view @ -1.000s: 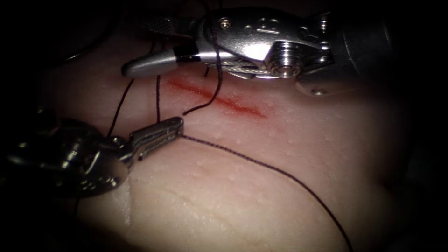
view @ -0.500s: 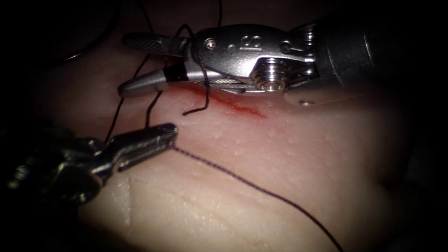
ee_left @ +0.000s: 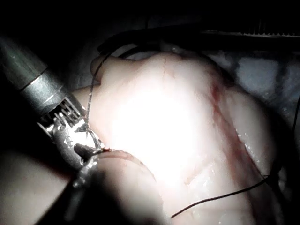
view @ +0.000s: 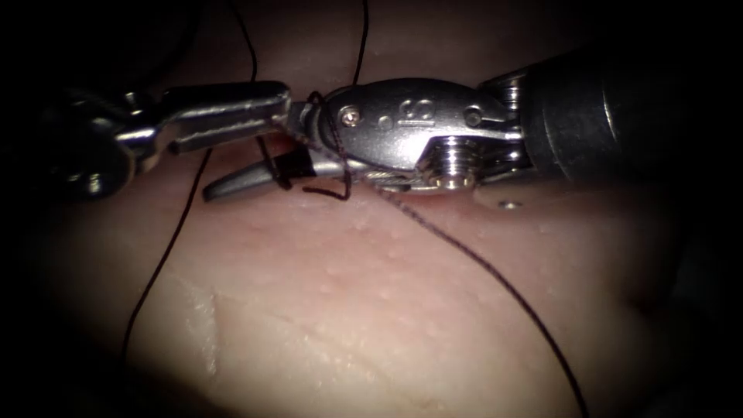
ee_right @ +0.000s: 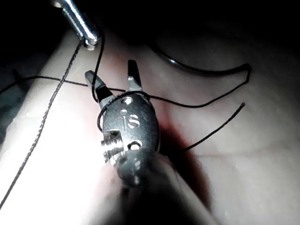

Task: Wound Closure
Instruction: Left hand wraps suture counter-clockwise around the right hand two times

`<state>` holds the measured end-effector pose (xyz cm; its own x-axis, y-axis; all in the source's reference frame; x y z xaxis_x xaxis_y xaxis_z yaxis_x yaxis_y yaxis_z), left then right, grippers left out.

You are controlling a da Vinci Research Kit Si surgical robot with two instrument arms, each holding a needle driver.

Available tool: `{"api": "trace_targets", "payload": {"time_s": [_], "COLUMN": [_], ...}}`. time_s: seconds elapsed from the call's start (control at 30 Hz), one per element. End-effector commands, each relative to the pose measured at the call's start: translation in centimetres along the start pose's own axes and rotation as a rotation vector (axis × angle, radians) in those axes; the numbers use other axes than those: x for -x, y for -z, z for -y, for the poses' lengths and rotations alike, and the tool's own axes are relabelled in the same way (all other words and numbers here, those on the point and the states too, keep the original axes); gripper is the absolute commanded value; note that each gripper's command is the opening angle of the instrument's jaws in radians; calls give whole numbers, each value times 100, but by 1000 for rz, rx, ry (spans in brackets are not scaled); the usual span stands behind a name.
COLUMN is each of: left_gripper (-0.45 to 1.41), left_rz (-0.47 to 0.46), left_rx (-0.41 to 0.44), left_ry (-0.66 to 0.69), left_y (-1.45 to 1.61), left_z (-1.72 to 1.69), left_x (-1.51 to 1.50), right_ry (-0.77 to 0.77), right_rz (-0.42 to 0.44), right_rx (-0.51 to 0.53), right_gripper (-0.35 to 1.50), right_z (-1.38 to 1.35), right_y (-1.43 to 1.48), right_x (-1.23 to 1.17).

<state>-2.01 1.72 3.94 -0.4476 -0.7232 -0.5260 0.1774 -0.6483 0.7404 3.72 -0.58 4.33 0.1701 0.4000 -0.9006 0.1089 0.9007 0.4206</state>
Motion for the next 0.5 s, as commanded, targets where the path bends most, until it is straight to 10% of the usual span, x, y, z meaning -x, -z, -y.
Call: {"api": "trace_targets", "payload": {"time_s": [0.03,0.5], "left_gripper": [-45,-45], "left_rz": [-16,-182], "left_rx": [0,-17], "left_ry": [8,91], "left_y": [-8,-20], "left_z": [-8,-16], "left_x": [-2,52], "right_ry": [0,29], "right_rz": [-4,-94], "right_rx": [-10,-138], "right_gripper": [51,19], "right_z": [4,10], "right_y": [-8,-5], "right_x": [4,4]}}
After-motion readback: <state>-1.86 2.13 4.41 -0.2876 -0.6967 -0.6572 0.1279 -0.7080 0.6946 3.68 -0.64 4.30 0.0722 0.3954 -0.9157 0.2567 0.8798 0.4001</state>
